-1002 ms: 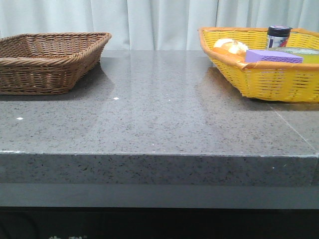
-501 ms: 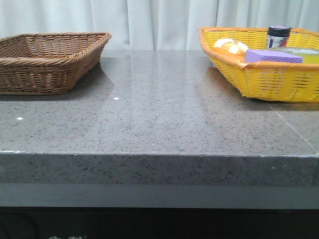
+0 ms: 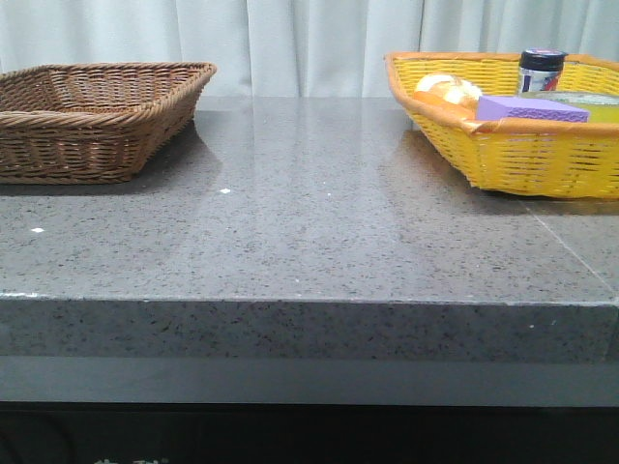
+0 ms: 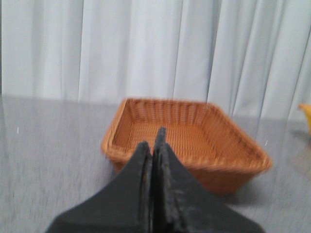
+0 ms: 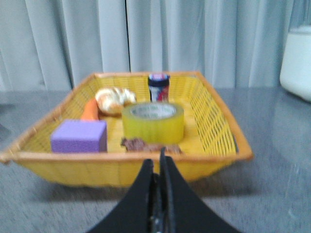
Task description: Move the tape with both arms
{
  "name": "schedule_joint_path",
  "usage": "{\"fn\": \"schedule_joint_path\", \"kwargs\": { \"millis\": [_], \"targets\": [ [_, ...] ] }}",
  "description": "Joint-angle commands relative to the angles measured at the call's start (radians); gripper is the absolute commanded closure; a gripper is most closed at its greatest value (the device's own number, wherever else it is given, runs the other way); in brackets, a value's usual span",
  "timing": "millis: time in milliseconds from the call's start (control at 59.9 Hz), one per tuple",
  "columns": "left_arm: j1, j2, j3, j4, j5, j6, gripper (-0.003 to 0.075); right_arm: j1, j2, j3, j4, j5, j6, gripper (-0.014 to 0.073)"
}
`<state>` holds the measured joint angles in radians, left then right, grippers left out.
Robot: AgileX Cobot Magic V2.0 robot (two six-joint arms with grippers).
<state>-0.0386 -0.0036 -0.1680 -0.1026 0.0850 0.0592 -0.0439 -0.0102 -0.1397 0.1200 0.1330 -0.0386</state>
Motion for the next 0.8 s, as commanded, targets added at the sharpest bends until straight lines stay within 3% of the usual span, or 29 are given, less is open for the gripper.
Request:
{"fn": "schedule_joint_path", "kwargs": {
  "millis": [0,384,484,785],
  "targets": [
    [0.002,0.004,-0.149,-0.008,0.004,-0.011,0.0741,-0.008,-0.009,-0.146,0.004,0.028,-0.005,0.0661],
    [0.002,0.295,-0.645,-0.008,0.413,-0.009,0.0741,-0.008,0.288,-0.656,0.004,0.423,-0.005,0.0661],
    [0.002,0.383,-0.698,-0.011,0.482,-0.009,0.0741,-0.008,0.371,-0.71,0.004,0.485,-0.005,0.0661],
    [0.002,0.553,-0.696,-0.011,0.506,-0.009,0.0741,-0.008,0.569,-0.704,0.004,0.515,-0.005,0.0661]
  ]
}}
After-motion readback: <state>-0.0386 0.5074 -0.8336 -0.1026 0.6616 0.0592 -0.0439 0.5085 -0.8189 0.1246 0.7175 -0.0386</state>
